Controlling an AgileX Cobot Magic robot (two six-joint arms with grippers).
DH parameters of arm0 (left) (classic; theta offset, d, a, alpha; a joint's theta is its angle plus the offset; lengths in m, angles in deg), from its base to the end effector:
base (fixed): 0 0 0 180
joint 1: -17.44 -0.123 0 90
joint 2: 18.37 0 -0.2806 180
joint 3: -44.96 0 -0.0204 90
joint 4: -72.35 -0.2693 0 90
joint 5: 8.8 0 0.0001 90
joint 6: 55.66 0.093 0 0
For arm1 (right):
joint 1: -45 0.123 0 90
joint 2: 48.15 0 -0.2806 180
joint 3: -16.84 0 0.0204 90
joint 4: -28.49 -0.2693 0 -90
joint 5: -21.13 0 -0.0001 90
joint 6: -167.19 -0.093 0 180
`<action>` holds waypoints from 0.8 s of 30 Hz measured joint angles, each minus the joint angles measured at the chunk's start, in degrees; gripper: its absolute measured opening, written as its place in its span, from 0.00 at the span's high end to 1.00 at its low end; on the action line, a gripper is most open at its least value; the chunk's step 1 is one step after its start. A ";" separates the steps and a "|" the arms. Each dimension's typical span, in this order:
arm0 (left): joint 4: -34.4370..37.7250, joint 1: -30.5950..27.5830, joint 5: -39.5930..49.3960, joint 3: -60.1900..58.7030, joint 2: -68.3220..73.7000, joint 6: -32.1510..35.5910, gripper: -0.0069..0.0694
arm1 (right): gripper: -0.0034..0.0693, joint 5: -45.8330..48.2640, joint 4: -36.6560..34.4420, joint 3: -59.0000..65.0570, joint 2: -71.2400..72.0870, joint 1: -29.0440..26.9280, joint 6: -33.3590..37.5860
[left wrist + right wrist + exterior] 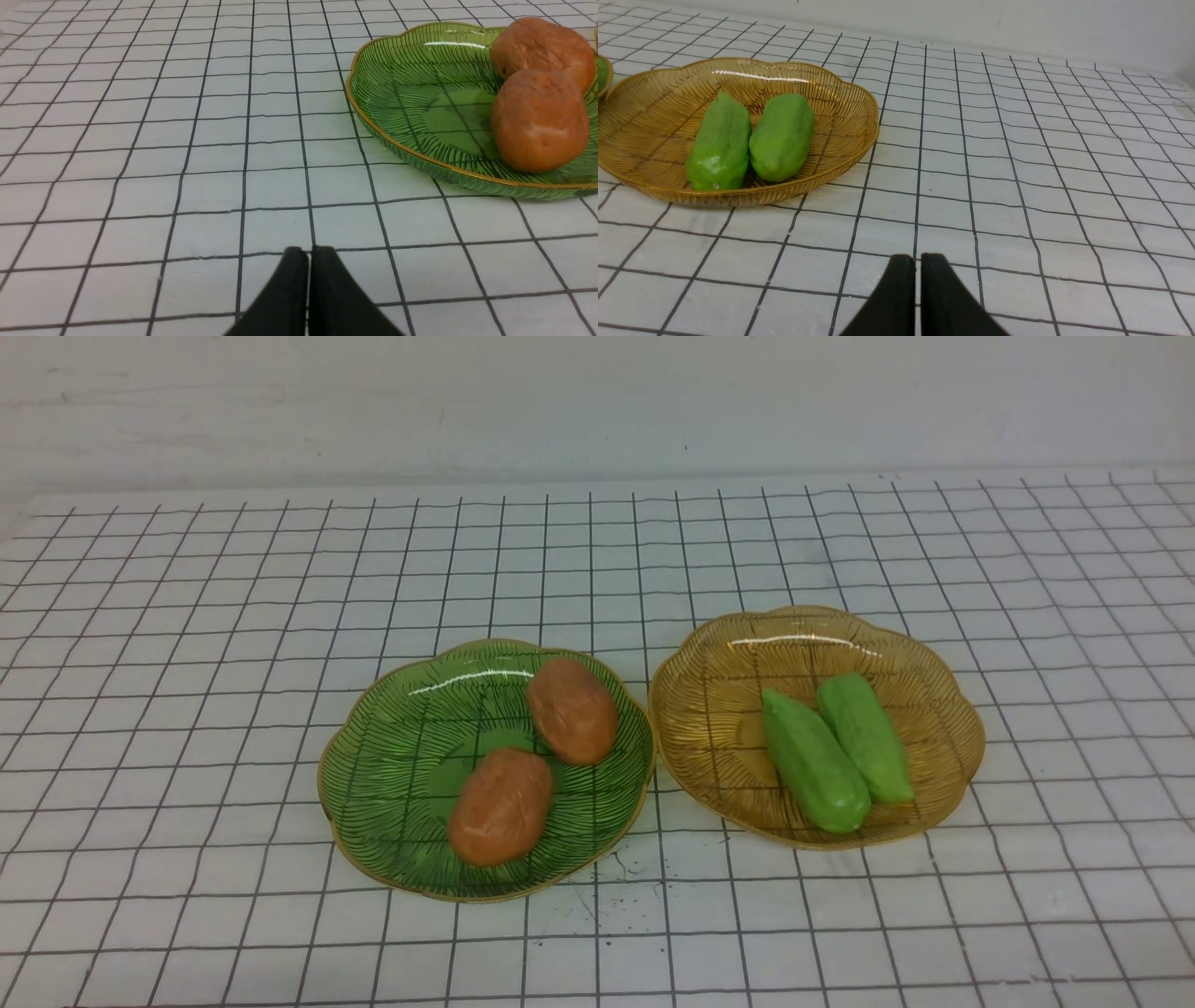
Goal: Put different types of vegetables on the plate.
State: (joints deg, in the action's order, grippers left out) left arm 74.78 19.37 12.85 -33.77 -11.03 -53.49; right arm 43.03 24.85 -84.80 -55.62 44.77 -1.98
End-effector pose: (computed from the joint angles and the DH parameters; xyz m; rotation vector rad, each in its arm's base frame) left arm 0.0774 -0.0041 0.1693 0.0409 1.8795 -0.0389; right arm 0.0774 0.0019 0.1711 -0.1346 1.8752 -0.0698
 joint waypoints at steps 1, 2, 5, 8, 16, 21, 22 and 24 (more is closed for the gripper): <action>0.00 0.00 0.00 0.00 0.00 0.00 0.92 | 0.93 0.00 0.00 0.00 0.00 0.00 0.00; 0.00 0.00 0.00 0.00 0.00 0.00 0.92 | 0.93 0.00 0.00 0.00 0.00 0.00 0.00; 0.00 -0.26 0.02 0.00 0.00 0.00 0.92 | 0.93 0.00 0.00 0.00 0.00 0.00 0.00; 0.00 -1.44 0.02 0.00 0.00 0.00 0.92 | 0.93 0.00 0.00 0.00 0.00 0.00 0.00; 0.00 -2.26 0.06 0.00 0.00 0.00 0.92 | 0.93 0.00 0.00 0.00 0.00 0.00 0.00; 0.00 -2.26 0.08 0.00 0.00 0.00 0.92 | 0.93 0.00 0.00 0.00 0.00 0.00 0.00; 0.00 -2.26 0.12 0.00 0.00 0.00 0.92 | 0.93 0.00 0.00 0.00 0.00 0.00 0.00; 0.00 -2.26 0.12 0.00 0.00 0.00 0.92 | 0.93 0.00 0.00 0.00 0.00 0.00 0.00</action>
State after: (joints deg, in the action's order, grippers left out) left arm 74.78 17.12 12.98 -33.77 -11.03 -53.49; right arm 43.03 24.85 -84.80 -55.62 44.77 -1.98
